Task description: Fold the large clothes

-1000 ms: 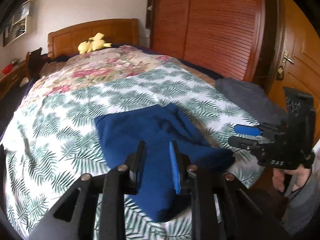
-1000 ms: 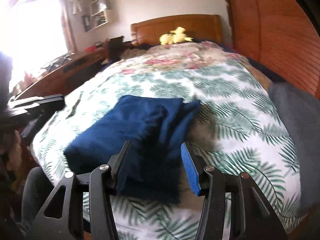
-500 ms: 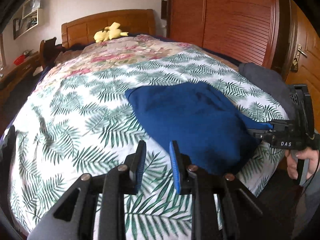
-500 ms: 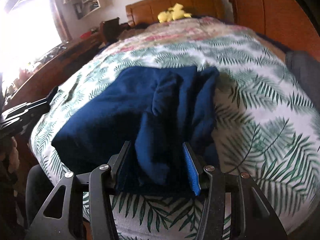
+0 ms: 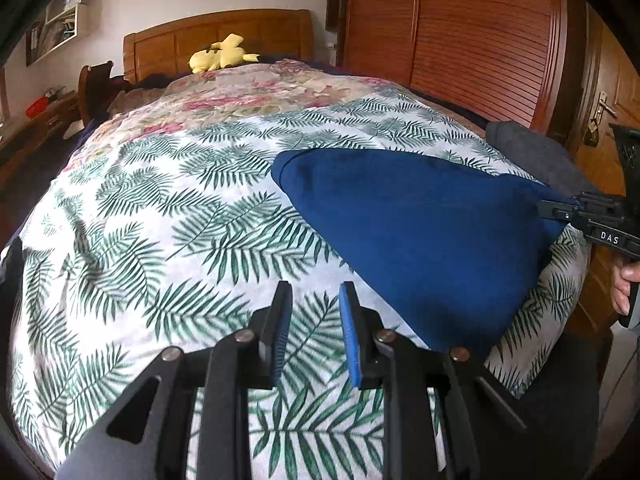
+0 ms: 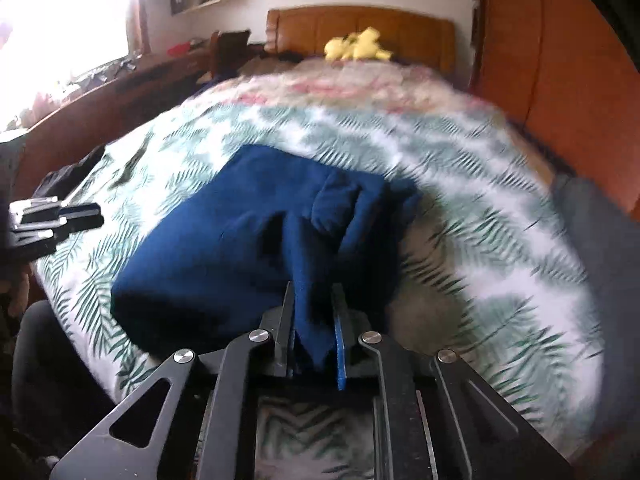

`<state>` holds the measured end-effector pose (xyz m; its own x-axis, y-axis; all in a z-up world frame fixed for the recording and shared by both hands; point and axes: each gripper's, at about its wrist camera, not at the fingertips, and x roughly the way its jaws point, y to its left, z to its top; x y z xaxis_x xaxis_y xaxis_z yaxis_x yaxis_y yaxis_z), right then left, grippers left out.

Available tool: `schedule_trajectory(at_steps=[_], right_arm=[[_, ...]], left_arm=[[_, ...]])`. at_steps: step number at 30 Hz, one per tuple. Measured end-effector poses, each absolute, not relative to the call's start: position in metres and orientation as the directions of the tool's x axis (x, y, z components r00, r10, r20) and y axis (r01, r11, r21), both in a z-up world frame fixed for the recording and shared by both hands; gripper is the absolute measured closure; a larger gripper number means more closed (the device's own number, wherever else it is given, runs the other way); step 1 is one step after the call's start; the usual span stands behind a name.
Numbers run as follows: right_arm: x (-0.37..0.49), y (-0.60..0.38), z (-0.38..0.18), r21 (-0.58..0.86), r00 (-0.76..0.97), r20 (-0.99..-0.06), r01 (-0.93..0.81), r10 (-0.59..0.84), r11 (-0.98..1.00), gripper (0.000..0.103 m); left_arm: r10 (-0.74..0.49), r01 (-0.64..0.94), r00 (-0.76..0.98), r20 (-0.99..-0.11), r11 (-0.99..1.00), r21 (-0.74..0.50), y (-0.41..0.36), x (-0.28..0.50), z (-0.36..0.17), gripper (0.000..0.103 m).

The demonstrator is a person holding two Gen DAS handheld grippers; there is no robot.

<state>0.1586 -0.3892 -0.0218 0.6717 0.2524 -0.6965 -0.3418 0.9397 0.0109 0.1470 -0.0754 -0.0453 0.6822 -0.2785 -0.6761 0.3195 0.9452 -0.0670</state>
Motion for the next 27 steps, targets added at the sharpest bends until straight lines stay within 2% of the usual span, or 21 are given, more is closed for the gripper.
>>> schedule_trajectory(at_steps=[4, 7, 10, 12, 17, 22, 27], right_arm=[[0.161, -0.407, -0.04, 0.027, 0.642, -0.739, -0.277, 0.207, 0.96, 0.091], [0.156, -0.414, -0.046, 0.065, 0.632, -0.745, -0.248, 0.212, 0.967, 0.085], [0.151, -0.419, -0.037, 0.079, 0.648, -0.733, -0.223, 0.208, 0.972, 0.076], [0.15, -0.419, -0.028, 0.097, 0.662, -0.713, -0.234, 0.231, 0.967, 0.061], [0.158, -0.398, -0.011, 0.051, 0.696, -0.682, -0.262, 0.225, 0.964, 0.047], [0.182, -0.384, -0.025, 0.044, 0.666, -0.715, -0.259, 0.211, 0.965, 0.046], [0.196, -0.395, -0.062, 0.066, 0.603, -0.777, -0.206, 0.18, 0.976, 0.043]], left_arm=[[-0.29, 0.329, 0.688, -0.666, 0.942, -0.07, -0.081, 0.169, -0.04, 0.081], [-0.29, 0.338, 0.688, -0.665, 0.939, -0.06, -0.086, 0.185, -0.039, 0.081], [-0.296, 0.347, 0.686, -0.665, 0.936, -0.059, -0.091, 0.198, -0.039, 0.081], [-0.299, 0.353, 0.685, -0.665, 0.934, -0.058, -0.094, 0.206, -0.041, 0.081], [-0.308, 0.362, 0.68, -0.665, 0.93, -0.06, -0.101, 0.224, -0.045, 0.081], [-0.306, 0.377, 0.671, -0.676, 0.925, -0.045, -0.108, 0.245, -0.054, 0.081], [-0.308, 0.396, 0.656, -0.689, 0.918, -0.033, -0.115, 0.27, -0.062, 0.081]])
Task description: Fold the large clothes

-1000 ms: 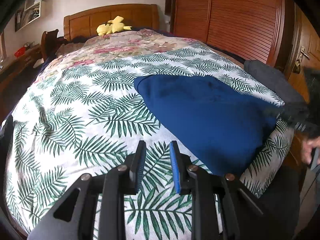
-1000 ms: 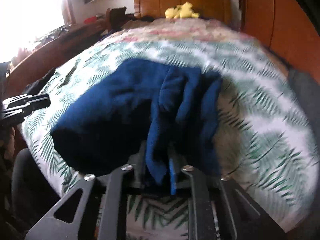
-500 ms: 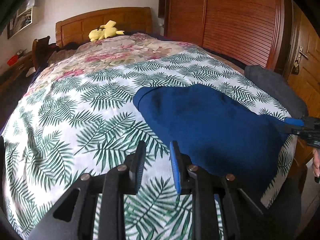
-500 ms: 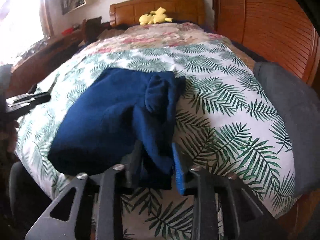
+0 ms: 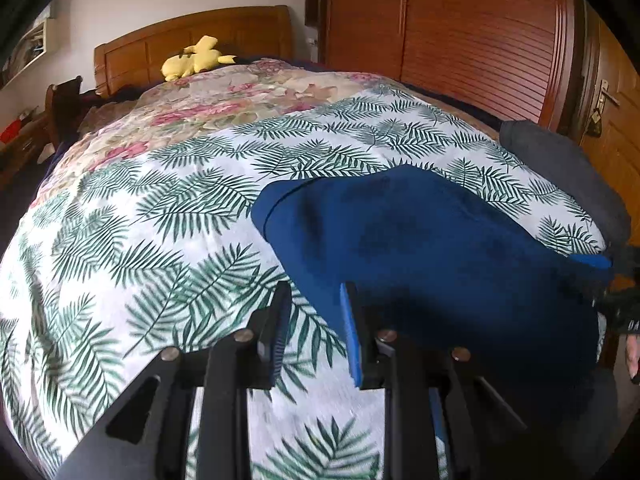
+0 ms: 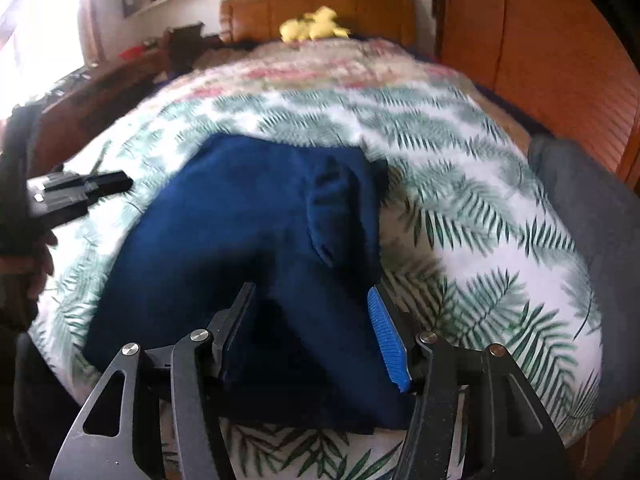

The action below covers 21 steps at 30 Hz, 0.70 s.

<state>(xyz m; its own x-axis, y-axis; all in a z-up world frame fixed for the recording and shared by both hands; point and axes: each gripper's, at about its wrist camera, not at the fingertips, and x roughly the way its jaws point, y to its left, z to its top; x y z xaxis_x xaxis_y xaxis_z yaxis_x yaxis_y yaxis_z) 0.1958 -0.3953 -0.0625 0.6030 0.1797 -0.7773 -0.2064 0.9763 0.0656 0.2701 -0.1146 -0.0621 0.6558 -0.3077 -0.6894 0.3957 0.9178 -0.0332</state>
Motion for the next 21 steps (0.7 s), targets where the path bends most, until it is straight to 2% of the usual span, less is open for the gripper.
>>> schedule_trajectory(at_steps=[2, 6, 8, 15, 21], right_arm=[[0.195, -0.401, -0.076, 0.091, 0.58, -0.792, -0.195, 0.19, 0.977, 0.039], [0.191, -0.413, -0.088, 0.13, 0.586, -0.789, -0.134, 0.184, 0.982, 0.026], [0.19, -0.416, -0.09, 0.154, 0.584, -0.789, -0.115, 0.192, 0.981, 0.023], [0.192, -0.413, -0.096, 0.162, 0.572, -0.794, -0.126, 0.205, 0.979, 0.023], [0.192, -0.412, -0.098, 0.164, 0.578, -0.787, -0.14, 0.215, 0.977, 0.022]], left_arm=[[-0.302, 0.398, 0.653, -0.694, 0.917, -0.025, -0.117, 0.28, -0.065, 0.081], [-0.304, 0.402, 0.63, -0.714, 0.915, -0.036, -0.119, 0.306, -0.074, 0.08], [-0.295, 0.396, 0.616, -0.73, 0.917, -0.037, -0.119, 0.322, -0.08, 0.08], [-0.282, 0.389, 0.581, -0.764, 0.92, -0.044, -0.122, 0.359, -0.097, 0.077], [-0.232, 0.378, 0.563, -0.793, 0.926, -0.003, -0.129, 0.384, -0.111, 0.072]])
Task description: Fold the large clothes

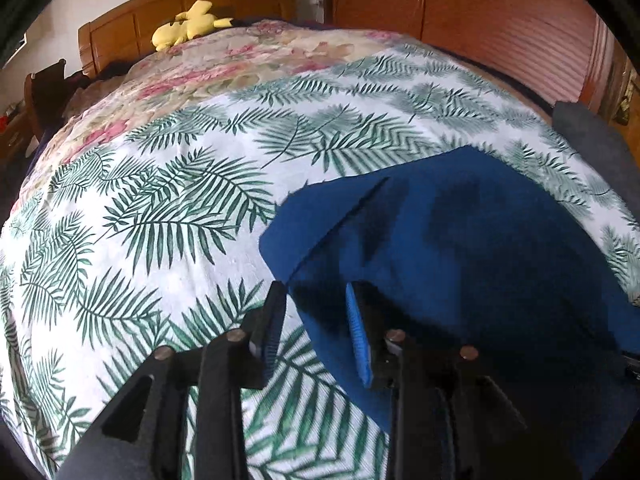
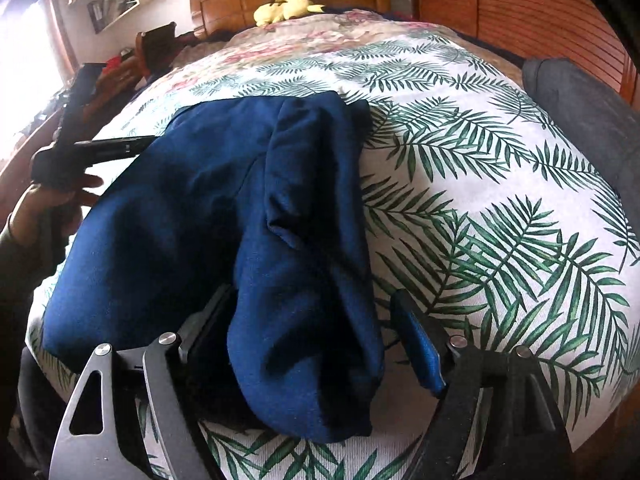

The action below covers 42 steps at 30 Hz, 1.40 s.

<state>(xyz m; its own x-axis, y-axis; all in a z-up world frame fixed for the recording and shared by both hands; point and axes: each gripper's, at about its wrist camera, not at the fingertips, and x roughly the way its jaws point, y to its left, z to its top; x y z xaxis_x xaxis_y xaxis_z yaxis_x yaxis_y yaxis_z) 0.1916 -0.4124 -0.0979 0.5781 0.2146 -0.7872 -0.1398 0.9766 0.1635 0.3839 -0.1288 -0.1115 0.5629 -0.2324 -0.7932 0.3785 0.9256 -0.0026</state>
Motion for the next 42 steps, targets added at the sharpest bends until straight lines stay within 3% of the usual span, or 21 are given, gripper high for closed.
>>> schedule_trajectory(at_steps=[6, 11, 20, 26, 42], right_arm=[[0.192, -0.412, -0.099, 0.172, 0.581, -0.782, -0.143, 0.223, 0.975, 0.022], [0.191, -0.411, -0.1, 0.171, 0.585, -0.78, -0.146, 0.224, 0.974, 0.023], [0.189, -0.411, -0.099, 0.182, 0.586, -0.776, -0.147, 0.234, 0.972, 0.022], [0.184, -0.411, -0.093, 0.162, 0.593, -0.775, -0.148, 0.219, 0.976, 0.023], [0.174, -0.416, -0.097, 0.244, 0.567, -0.783, -0.102, 0.258, 0.964, 0.022]], left_arm=[[-0.217, 0.368, 0.537, -0.815, 0.93, -0.005, -0.129, 0.406, -0.124, 0.062], [-0.189, 0.354, 0.542, -0.819, 0.935, 0.019, -0.129, 0.419, -0.128, 0.043], [-0.266, 0.341, 0.501, -0.824, 0.935, -0.095, -0.113, 0.424, -0.126, 0.041], [-0.349, 0.347, 0.557, -0.754, 0.922, -0.17, -0.098, 0.409, -0.094, 0.041], [-0.369, 0.325, 0.448, -0.814, 0.916, -0.236, -0.115, 0.431, -0.128, 0.041]])
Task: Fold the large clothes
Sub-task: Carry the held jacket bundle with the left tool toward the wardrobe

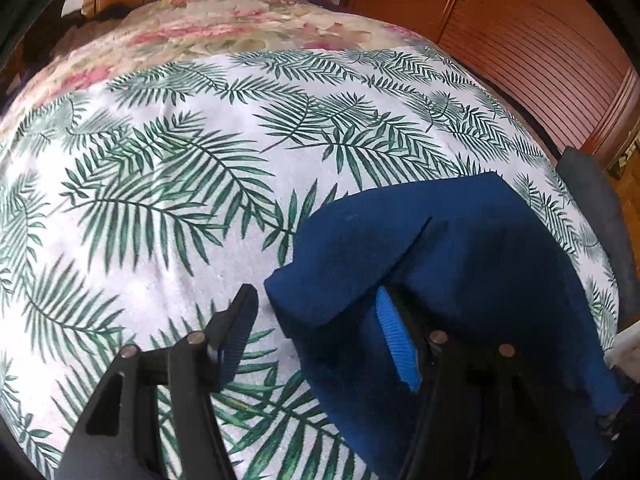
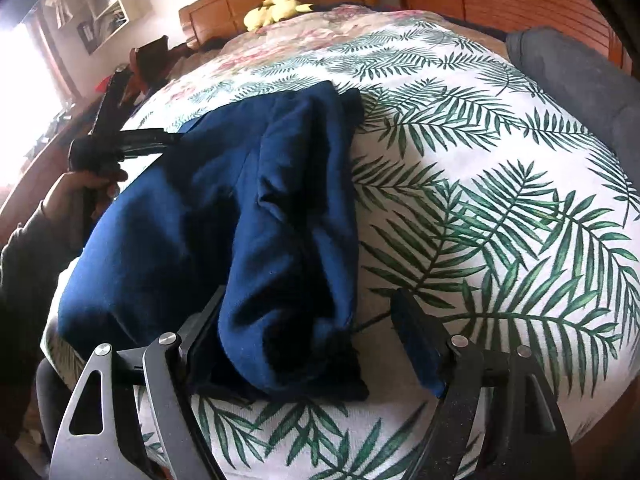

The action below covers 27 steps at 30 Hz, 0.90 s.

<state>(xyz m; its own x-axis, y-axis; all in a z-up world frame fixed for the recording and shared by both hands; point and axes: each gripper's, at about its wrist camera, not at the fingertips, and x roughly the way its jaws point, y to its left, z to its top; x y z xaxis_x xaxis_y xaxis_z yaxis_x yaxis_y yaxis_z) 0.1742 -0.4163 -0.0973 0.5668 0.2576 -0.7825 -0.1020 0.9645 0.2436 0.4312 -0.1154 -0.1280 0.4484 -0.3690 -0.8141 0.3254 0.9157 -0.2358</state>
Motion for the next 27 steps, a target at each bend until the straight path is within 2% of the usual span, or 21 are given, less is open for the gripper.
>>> schedule_trajectory(at_steps=[2, 4, 5, 6, 7, 9, 11, 12, 16, 27], right_arm=[[0.177, -0.414, -0.097, 0.246, 0.562, -0.782, -0.117, 0.268, 0.962, 0.023], [0.18, -0.41, -0.096, 0.26, 0.554, -0.776, -0.154, 0.301, 0.953, 0.033], [0.182, -0.408, -0.096, 0.28, 0.542, -0.775, -0.167, 0.325, 0.945, 0.044], [0.184, -0.406, -0.095, 0.287, 0.535, -0.776, -0.172, 0.335, 0.942, 0.05], [0.185, -0.404, -0.093, 0.269, 0.536, -0.78, -0.179, 0.323, 0.946, 0.053], [0.183, -0.4, -0.089, 0.251, 0.544, -0.776, -0.197, 0.319, 0.948, 0.069], [0.182, -0.399, -0.083, 0.246, 0.557, -0.767, -0.201, 0.317, 0.948, 0.079], [0.181, -0.4, -0.079, 0.244, 0.568, -0.759, -0.205, 0.318, 0.948, 0.083], [0.181, -0.402, -0.064, 0.248, 0.61, -0.717, -0.229, 0.338, 0.941, 0.089], [0.182, -0.411, -0.018, 0.235, 0.676, -0.625, -0.316, 0.392, 0.919, 0.091]], left_arm=[[-0.362, 0.328, 0.458, -0.812, 0.918, -0.224, -0.119, 0.431, -0.126, 0.042], [-0.352, 0.348, 0.474, -0.807, 0.917, -0.196, -0.124, 0.429, -0.125, 0.046], [-0.353, 0.361, 0.482, -0.802, 0.914, -0.185, -0.126, 0.428, -0.124, 0.05], [-0.354, 0.37, 0.485, -0.799, 0.911, -0.179, -0.128, 0.428, -0.123, 0.051], [-0.362, 0.374, 0.486, -0.795, 0.909, -0.185, -0.128, 0.429, -0.123, 0.057], [-0.376, 0.388, 0.482, -0.791, 0.902, -0.192, -0.127, 0.428, -0.121, 0.067], [-0.378, 0.403, 0.489, -0.786, 0.897, -0.181, -0.13, 0.424, -0.116, 0.087], [-0.365, 0.406, 0.497, -0.787, 0.9, -0.161, -0.132, 0.422, -0.113, 0.09], [-0.314, 0.382, 0.572, -0.758, 0.919, -0.092, -0.136, 0.408, -0.091, 0.095], [-0.268, 0.355, 0.713, -0.648, 0.935, 0.005, -0.152, 0.369, 0.0, 0.096]])
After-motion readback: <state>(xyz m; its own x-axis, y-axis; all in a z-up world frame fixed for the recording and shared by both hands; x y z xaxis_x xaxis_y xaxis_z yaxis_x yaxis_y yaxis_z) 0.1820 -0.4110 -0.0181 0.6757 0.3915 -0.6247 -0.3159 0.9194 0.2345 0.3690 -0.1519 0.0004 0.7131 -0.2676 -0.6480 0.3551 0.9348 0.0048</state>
